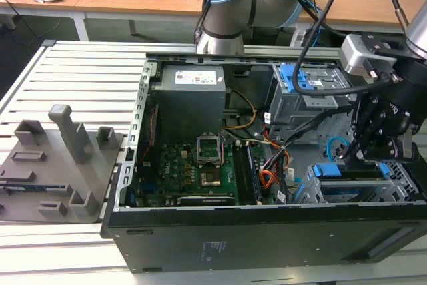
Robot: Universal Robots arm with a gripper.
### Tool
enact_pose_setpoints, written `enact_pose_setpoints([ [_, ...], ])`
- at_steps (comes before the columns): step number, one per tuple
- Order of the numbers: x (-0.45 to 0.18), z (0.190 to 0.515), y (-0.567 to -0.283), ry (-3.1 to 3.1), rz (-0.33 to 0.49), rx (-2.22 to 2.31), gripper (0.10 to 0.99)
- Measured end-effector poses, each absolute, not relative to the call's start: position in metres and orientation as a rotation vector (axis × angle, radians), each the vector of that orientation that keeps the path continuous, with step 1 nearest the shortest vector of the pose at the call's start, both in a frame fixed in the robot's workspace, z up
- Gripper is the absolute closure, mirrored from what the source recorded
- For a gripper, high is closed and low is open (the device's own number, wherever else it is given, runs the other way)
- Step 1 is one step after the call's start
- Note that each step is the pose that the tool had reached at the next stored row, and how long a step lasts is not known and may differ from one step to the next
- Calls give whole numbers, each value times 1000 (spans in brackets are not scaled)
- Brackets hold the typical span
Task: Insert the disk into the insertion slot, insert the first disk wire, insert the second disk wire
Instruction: 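Insert the second disk wire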
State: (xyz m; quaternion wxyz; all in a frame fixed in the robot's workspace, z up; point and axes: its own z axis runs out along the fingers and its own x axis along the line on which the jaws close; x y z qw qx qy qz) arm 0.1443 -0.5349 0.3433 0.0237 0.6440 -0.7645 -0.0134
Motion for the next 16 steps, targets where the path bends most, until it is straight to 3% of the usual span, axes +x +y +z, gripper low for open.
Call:
enact_pose_setpoints([
  [14, 146, 337, -538, -2366, -42, 1994, 925],
  [16, 146, 337, -538, -2366, -42, 1994, 847],
])
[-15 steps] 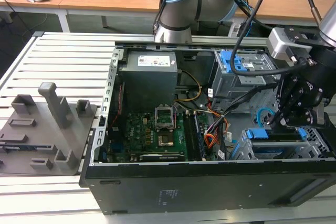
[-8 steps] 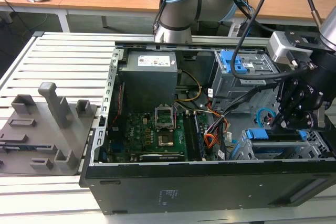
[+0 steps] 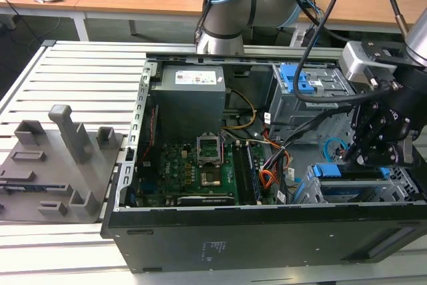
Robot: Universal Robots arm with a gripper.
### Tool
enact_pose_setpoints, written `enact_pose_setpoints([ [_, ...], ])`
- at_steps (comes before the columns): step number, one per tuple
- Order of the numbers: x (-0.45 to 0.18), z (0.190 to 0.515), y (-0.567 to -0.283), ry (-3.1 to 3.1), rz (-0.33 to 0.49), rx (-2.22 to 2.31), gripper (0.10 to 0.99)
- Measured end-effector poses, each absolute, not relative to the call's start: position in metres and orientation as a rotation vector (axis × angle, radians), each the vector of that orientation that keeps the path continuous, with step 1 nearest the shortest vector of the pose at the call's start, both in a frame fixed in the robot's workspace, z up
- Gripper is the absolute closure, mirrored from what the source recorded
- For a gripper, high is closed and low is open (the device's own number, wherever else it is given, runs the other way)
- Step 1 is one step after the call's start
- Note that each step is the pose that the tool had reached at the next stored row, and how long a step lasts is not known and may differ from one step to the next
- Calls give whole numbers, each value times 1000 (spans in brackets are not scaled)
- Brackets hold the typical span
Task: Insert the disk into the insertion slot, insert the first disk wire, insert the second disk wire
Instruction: 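Insert the second disk wire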
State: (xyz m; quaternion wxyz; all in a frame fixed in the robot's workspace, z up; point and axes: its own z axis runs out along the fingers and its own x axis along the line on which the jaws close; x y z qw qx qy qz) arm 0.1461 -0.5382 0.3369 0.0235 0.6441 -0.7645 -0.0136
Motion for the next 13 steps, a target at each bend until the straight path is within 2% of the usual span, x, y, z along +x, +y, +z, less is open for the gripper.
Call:
enact_pose_setpoints([
  [9, 146, 372, -536, -2366, -41, 1993, 847],
  [10, 146, 376, -536, -2366, -41, 1993, 859],
  [12, 146, 386, -535, -2366, -40, 1993, 980],
  [13, 146, 390, -535, -2366, -40, 1993, 980],
])
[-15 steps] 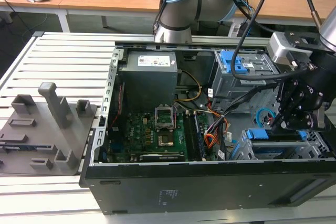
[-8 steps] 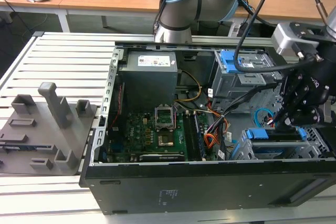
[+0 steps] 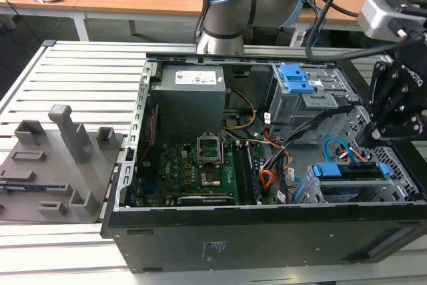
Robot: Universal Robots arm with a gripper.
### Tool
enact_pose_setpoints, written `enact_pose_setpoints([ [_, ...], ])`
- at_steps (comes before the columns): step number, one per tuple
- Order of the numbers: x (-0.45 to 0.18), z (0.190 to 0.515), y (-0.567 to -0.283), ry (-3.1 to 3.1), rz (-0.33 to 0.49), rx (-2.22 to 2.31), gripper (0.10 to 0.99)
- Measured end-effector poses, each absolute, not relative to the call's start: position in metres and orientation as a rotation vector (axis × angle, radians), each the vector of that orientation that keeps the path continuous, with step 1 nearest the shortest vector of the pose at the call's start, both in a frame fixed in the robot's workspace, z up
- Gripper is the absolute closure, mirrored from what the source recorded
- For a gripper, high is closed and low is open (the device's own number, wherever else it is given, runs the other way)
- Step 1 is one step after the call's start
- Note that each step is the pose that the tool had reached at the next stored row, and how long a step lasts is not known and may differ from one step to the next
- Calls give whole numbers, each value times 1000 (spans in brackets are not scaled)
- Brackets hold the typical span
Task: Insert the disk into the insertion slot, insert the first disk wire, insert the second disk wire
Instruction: 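Insert the second disk wire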
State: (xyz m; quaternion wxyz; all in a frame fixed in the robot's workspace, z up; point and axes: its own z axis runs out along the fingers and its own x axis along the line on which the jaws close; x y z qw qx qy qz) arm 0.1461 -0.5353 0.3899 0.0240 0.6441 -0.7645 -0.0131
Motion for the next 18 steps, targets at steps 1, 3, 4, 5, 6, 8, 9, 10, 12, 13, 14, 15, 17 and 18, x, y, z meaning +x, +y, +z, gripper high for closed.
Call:
enact_pose_setpoints([
  [1, 146, 392, -535, -2366, -40, 1993, 980],
  [3, 146, 393, -535, -2365, -41, 1994, 980],
  [4, 146, 393, -535, -2365, -41, 1995, 980],
  [5, 146, 393, -535, -2365, -46, 1998, 980],
  [6, 146, 394, -535, -2363, -53, 2007, 980],
  [8, 146, 393, -535, -2294, -74, 2102, 980],
  [9, 145, 393, -536, -2280, -76, 2119, 980],
  [10, 141, 393, -536, -2278, -78, 2122, 980],
  [12, 135, 393, -537, -2278, -79, 2123, 980],
  [13, 135, 393, -537, -2278, -79, 2123, 980],
  [14, 135, 393, -537, -2278, -79, 2123, 980],
  [15, 135, 393, -537, -2278, -79, 2123, 980],
  [17, 135, 393, -537, -2278, -79, 2123, 980],
  [18, 135, 393, -537, -2278, -79, 2123, 980],
])
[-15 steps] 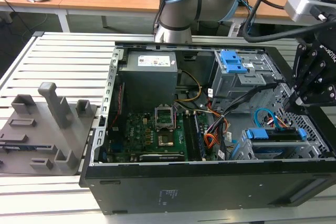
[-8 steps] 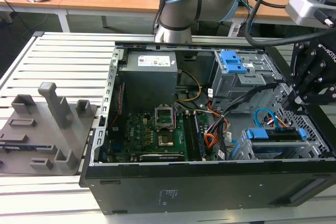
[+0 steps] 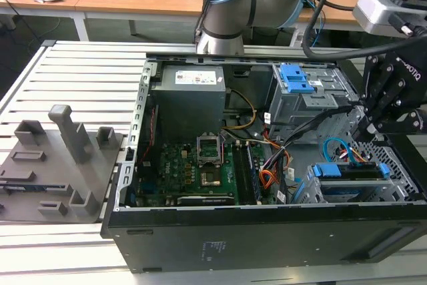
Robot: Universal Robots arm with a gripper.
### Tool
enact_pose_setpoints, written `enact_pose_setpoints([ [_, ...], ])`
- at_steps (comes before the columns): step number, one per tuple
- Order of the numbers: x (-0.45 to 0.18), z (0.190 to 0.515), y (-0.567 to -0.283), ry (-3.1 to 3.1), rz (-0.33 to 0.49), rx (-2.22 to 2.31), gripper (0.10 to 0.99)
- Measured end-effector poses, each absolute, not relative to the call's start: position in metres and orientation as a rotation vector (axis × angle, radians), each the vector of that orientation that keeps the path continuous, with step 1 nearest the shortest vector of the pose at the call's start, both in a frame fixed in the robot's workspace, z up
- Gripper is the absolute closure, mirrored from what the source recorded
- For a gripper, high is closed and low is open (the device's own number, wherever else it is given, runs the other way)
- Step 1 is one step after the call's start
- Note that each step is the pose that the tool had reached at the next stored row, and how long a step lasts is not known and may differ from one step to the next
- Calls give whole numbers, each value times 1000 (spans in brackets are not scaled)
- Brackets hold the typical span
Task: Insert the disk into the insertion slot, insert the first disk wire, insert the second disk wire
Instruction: 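Insert the second disk wire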
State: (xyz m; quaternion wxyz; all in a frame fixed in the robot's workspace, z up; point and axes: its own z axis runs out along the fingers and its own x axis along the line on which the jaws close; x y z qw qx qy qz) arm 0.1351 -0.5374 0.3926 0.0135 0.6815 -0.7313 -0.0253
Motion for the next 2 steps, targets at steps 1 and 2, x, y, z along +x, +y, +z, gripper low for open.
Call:
enact_pose_setpoints([
  [1, 135, 393, -537, -2278, -79, 2123, 980],
  [2, 135, 393, -537, -2278, -79, 2123, 980],
])
